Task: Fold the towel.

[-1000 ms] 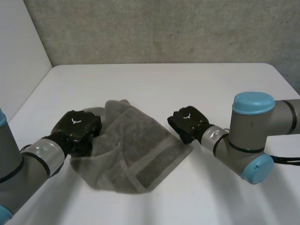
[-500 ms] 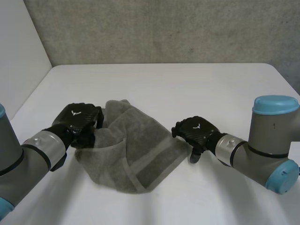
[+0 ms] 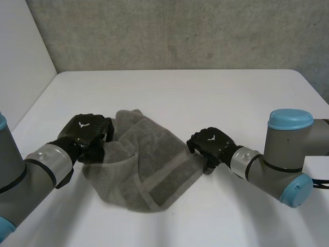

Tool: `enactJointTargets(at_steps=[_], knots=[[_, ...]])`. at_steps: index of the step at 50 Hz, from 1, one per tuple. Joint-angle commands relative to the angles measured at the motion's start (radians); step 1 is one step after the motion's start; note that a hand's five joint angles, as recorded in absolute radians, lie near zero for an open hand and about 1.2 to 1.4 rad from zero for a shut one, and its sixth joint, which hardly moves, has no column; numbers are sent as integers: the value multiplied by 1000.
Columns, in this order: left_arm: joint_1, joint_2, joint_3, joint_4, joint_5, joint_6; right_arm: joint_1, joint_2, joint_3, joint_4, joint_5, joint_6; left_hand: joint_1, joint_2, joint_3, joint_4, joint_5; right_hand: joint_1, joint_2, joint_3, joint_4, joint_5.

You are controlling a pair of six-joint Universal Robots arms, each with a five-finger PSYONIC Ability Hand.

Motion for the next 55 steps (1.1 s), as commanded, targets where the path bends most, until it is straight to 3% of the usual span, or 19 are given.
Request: enactJointTargets(at_steps=[1, 28, 36, 38, 47, 55], knots=[[-1, -1, -1, 1, 0, 0, -1, 5, -20, 0, 1, 4, 229, 181, 184, 178, 215, 84, 82, 81, 83, 78], [-1, -3, -2, -1, 2, 0, 45, 51, -89, 0, 9, 4, 229, 181, 184, 178, 215, 198, 197, 196, 198, 193], [-1, -3, -2, -1, 2, 0, 45, 52, -90, 2, 0, 4, 229, 181, 184, 178, 215, 554, 552, 551, 553, 548], [-1, -4, -2, -1, 2, 0, 45, 52, -90, 3, -3, 2, 229, 181, 184, 178, 215, 778, 776, 775, 777, 772], [-3, -3, -1, -1, 2, 0, 45, 26, -103, 16, 1, 7, 229, 181, 184, 178, 215, 779, 777, 776, 778, 773], [-26, 19, 36, -5, -5, -11, 35, -113, -95, 31, 0, 19, 229, 181, 184, 178, 215, 779, 777, 776, 778, 773]])
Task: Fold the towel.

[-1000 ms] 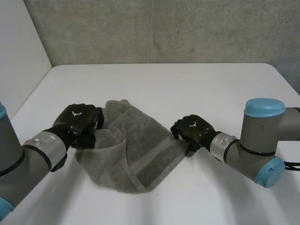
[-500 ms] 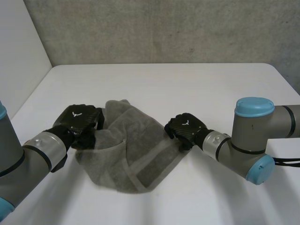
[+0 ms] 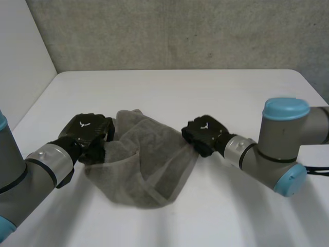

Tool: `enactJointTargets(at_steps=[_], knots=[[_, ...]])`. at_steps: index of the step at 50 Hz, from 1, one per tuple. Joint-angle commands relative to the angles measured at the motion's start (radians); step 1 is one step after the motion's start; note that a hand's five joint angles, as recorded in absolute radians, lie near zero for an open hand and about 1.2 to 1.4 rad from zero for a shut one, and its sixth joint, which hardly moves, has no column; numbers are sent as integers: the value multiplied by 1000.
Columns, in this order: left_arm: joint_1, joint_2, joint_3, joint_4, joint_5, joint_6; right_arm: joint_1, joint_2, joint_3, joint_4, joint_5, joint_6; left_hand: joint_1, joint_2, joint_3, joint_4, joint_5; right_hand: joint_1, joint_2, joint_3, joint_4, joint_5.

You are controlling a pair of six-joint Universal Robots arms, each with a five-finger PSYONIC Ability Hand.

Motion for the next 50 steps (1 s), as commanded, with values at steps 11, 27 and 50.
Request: enactJointTargets(at_steps=[11, 27, 50], knots=[[-133, 146, 133, -129, -9, -167, -60, -335, 6, 66, 6, 94, 229, 181, 184, 178, 215, 86, 90, 61, 59, 73], [-424, 46, 177, -152, -31, -321, -238, -387, -40, 279, 2, 62, 229, 181, 184, 178, 215, 86, 90, 61, 59, 73], [-487, -535, 823, -185, -180, -310, -200, 82, -417, 232, 236, 25, 229, 181, 184, 178, 215, 86, 90, 61, 59, 73]])
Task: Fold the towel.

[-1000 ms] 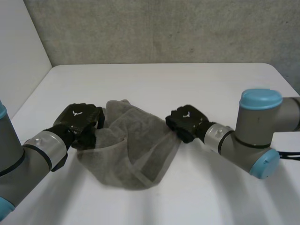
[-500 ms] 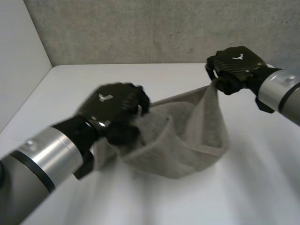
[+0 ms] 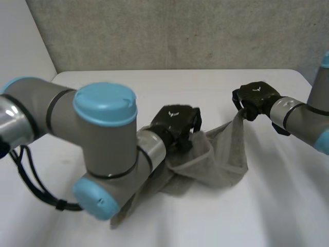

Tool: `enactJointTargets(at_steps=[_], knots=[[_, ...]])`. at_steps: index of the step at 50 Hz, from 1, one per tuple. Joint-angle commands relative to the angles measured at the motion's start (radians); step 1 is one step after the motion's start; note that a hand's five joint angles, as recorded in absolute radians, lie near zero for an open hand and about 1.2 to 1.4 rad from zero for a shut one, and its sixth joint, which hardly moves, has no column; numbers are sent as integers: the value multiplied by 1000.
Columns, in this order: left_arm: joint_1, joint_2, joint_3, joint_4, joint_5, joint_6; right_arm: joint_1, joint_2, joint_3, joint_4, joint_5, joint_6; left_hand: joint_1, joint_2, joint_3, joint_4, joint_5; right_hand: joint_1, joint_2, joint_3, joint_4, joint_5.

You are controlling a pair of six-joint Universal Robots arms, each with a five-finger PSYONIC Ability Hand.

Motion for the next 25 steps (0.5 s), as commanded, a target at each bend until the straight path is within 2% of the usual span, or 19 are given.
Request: enactJointTargets(at_steps=[1, 3, 4, 5, 6, 7, 8, 9, 16, 18, 19, 21, 25], knots=[[0, -107, 166, -18, 0, 0, 25, 108, -145, -38, 132, 6, 230, 180, 183, 178, 215, 84, 90, 61, 59, 73], [-4, -140, 199, -21, 6, 1, 35, 145, -195, -36, 167, 9, 230, 180, 183, 178, 215, 84, 90, 61, 59, 73], [-4, -145, 204, -21, 6, 0, 37, 154, -202, -35, 172, 9, -84, -134, -131, -135, -98, -447, -441, -470, -471, -458], [-4, -145, 204, -21, 6, 0, 37, 154, -202, -35, 172, 9, -87, -137, -134, -138, -101, -452, -446, -475, -477, -463], [-7, -142, 198, -22, 3, -2, 41, 154, -202, -32, 173, 10, -345, -396, -393, -397, -360, -1126, -1120, -1150, -1151, -1137], [-11, -136, 192, -25, 3, 0, 48, 147, -196, -27, 176, 18, -598, -648, -645, -650, -613, -1138, -1132, -1161, -1162, -1149], [-11, -136, 192, -25, 3, 0, 48, 146, -196, -27, 176, 18, -601, -651, -648, -652, -615, -1138, -1132, -1161, -1162, -1149], [-12, -119, 186, -34, 5, 0, 52, 134, -187, -18, 176, 29, -949, -1000, -997, -1001, -964, -1138, -1132, -1161, -1162, -1149], [-6, -1, 146, -96, 5, 0, 43, -7, -55, -4, 144, 86, -991, -1041, -1038, -1043, -1006, -1138, -1132, -1161, -1162, -1149], [6, 82, 108, -114, 3, -13, 40, -103, 42, -12, 103, 89, -991, -1041, -1038, -1043, -1006, -1138, -1132, -1161, -1162, -1149], [6, 82, 108, -114, 3, -13, 40, -104, 42, -12, 103, 89, -991, -1041, -1038, -1043, -1006, -1138, -1132, -1161, -1162, -1149], [22, 163, 48, -123, 1, -13, 37, -197, 141, -24, 46, 92, -991, -1041, -1038, -1043, -1006, -1138, -1132, -1161, -1162, -1149], [35, 245, -34, -125, -3, -13, 35, -283, 257, -44, 3, 92, -982, -1033, -1030, -1034, -997, -1138, -1132, -1161, -1162, -1149]])
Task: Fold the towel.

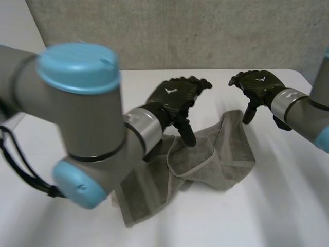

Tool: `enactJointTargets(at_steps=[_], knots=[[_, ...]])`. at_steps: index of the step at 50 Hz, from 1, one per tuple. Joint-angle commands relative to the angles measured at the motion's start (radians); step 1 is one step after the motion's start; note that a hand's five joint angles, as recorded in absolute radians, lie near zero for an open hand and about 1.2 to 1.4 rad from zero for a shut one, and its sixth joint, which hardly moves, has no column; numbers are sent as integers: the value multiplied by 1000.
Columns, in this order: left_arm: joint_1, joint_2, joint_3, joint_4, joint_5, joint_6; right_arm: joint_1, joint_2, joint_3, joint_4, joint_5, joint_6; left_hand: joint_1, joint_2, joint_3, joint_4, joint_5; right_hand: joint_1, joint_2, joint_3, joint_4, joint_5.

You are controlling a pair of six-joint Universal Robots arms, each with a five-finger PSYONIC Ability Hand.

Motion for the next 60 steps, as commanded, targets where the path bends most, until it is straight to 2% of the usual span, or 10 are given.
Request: enactJointTargets(at_steps=[1, 5, 13, 17, 29, 39, 46, 51, 53, 60], knots=[[31, 209, -185, -16, -11, -4, -6, -228, 278, -44, -117, 4, 12, 19, 17, 17, -17, -41, -53, -50, -68, -44], [34, 281, -290, -11, -32, -6, -6, -296, 382, -63, -152, -4, 24, 31, 29, 29, -5, -14, -26, -23, -41, -17], [66, 370, -555, -11, -208, -50, -7, -437, 604, -66, -302, -13, 48, 54, 52, 53, 18, 274, 262, 264, 246, 270], [89, 369, -618, -14, -238, -87, -1, -471, 664, -75, -334, -28, 62, 69, 67, 67, 33, 274, 262, 265, 247, 271], [135, 329, -747, -17, -227, -125, 28, -442, 808, -198, -339, -188, 194, 201, 198, 199, 165, 277, 265, 267, 250, 273], [137, 292, -750, -16, -192, -124, 50, -365, 804, -277, -335, -199, 303, 310, 307, 308, 273, 341, 329, 332, 314, 338], [137, 260, -735, 0, -150, -127, 51, -318, 794, -337, -335, -199, 306, 313, 310, 311, 277, 550, 538, 540, 523, 547], [128, 229, -718, 33, -149, -130, 62, -296, 776, -342, -333, -197, 306, 313, 310, 311, 277, 843, 831, 834, 816, 840], [120, 209, -704, 58, -149, -131, 66, -296, 759, -340, -325, -196, 306, 313, 310, 311, 277, 1164, 1152, 1154, 1137, 1160], [99, 173, -655, 92, -153, -142, 57, -325, 725, -337, -293, -168, 300, 307, 305, 305, 271, 1165, 1153, 1156, 1138, 1162]])
